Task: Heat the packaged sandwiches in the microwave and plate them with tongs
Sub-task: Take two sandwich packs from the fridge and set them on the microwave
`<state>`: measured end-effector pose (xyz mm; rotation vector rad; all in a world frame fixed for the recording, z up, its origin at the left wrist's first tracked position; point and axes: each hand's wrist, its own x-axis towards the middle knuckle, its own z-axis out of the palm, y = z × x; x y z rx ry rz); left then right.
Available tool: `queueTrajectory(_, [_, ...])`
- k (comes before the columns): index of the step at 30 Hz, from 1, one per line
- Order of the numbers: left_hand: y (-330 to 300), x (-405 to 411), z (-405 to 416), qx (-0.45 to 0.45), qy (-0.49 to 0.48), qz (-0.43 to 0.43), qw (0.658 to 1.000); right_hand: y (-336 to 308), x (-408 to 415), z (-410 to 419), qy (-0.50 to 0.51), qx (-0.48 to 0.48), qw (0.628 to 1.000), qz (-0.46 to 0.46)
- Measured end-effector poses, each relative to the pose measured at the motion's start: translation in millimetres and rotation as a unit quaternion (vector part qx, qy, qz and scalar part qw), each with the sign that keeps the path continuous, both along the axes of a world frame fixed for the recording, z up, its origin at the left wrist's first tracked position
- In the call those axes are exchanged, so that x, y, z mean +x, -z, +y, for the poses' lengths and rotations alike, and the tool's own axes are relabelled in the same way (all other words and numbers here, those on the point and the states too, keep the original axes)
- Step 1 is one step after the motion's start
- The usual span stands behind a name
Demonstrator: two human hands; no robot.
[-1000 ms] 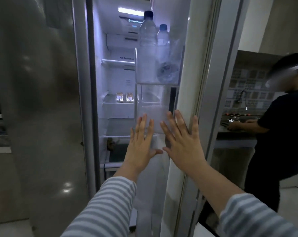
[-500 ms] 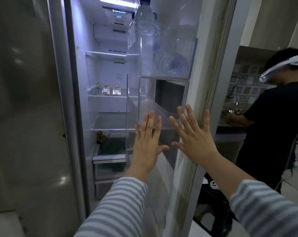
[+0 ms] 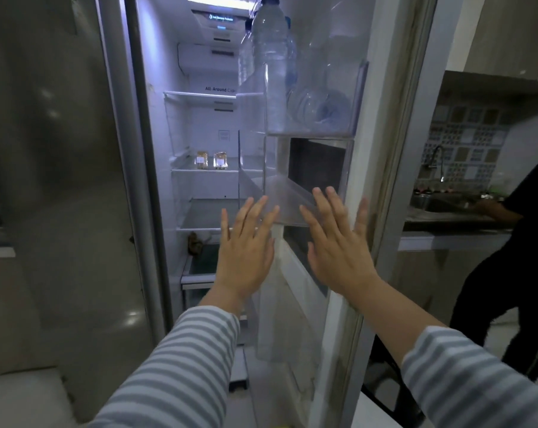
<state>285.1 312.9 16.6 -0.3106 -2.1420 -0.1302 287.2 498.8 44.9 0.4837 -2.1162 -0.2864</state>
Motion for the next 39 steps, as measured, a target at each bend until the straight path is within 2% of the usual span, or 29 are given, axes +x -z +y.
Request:
queueTrajectory(2, [-0.8, 4.5, -28.1, 0.014, -0.025, -0.024, 0.999, 3.6, -0.1, -27.9, -0.029, 0.015, 0.999, -0.027])
queueTrajectory(5, [-0.4, 9.7, -72.0, 0.016, -0.064, -0.121, 0.990, 13.2, -4.2, -73.9, -0.061, 0.039, 0.994, -0.080])
queueTrajectory(9, [5.9, 8.3, -128.1, 0.016, -0.091, -0.203, 0.975, 28.4, -10.7, -131.6, -0.062, 0.055, 0.980, -0.183])
queueTrajectory(11, [9.4, 4.8, -155.7, 0.030, -0.089, -0.249, 0.964, 35.2, -18.0, -158.5, -0.060, 0.028, 0.960, -0.272])
queueTrajectory(15, [11.1, -3.7, -198.7, 0.101, -0.074, -0.393, 0.911, 44.1, -38.7, -206.7, -0.039, -0.032, 0.910, -0.411])
queueTrajectory(19, [14.6, -25.3, -226.3, 0.097, -0.080, -0.441, 0.889, 51.5, -61.8, -243.5, -0.006, -0.058, 0.854, -0.517])
queueTrajectory(25, [17.5, -79.7, -247.1, 0.096, -0.069, -0.472, 0.874, 51.9, -120.9, -266.7, 0.029, -0.069, 0.851, -0.520])
queueTrajectory(34, [4.4, -208.7, -264.3, 0.143, -0.065, -0.442, 0.883, 41.7, -259.5, -280.4, 0.028, -0.098, 0.857, -0.505])
queueTrajectory(39, [0.8, -286.9, -273.4, 0.156, -0.082, -0.403, 0.898, 30.5, -330.5, -294.9, 0.015, -0.145, 0.868, -0.475])
